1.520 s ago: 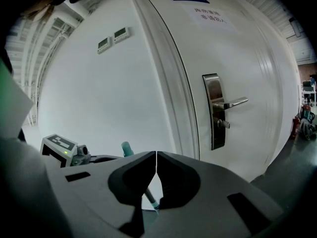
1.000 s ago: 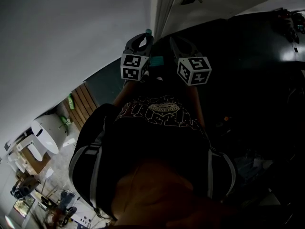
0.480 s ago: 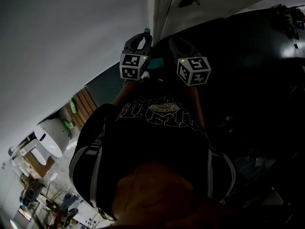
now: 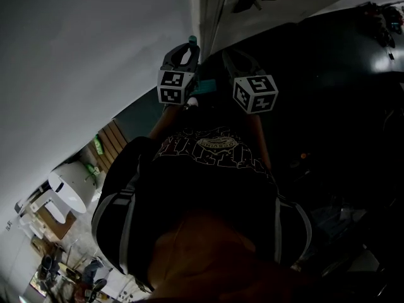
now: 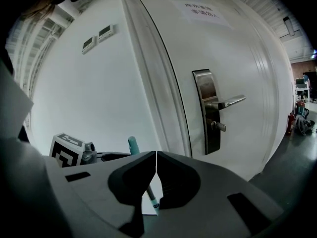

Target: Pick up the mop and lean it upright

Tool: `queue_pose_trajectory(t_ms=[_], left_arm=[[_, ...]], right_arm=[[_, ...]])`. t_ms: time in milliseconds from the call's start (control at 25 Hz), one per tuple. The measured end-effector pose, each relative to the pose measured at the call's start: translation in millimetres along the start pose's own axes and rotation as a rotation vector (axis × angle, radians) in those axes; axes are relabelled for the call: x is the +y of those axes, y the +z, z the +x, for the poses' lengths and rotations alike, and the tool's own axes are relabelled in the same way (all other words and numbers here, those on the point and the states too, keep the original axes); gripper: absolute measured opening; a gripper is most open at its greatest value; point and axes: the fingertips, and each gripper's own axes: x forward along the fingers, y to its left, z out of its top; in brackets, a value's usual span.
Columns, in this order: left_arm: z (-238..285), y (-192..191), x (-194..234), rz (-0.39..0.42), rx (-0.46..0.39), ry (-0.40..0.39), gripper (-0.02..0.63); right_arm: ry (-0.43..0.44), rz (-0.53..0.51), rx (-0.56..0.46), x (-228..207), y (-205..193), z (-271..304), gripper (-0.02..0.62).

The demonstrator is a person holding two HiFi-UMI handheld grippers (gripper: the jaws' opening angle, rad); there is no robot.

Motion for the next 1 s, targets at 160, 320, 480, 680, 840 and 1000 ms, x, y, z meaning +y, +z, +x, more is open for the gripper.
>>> queue_pose_trajectory(t_ms=[160, 320, 480, 680, 840, 1000], left_arm=[[7, 2, 3, 0.001, 0.001, -0.001, 0.146], [14, 6, 7, 0.004, 0.001, 0.000, 0.146], [22, 9, 12, 0.005, 0.005, -0.003, 0.146], [31, 11, 19, 0.005, 0.009, 0.004, 0.146], [39, 12, 26, 0.004, 0.014, 0.011, 0.146], [46, 14, 31, 0.004, 0.018, 0.012, 0.146]], right_arm=[[-0.007, 0.005, 0.001, -5, 1, 2, 0.020], [-0.011, 0.009, 0.002, -8, 3, 4, 0.020], [-0.018, 0.014, 0.004, -13, 3, 5, 0.020], [-0.029, 0.022, 0.008, -21, 3, 8, 0.020], [-0.034, 0.028, 0.009, -26, 5, 11, 0.020], [-0.039, 0.032, 0.009, -31, 6, 13, 0.020]])
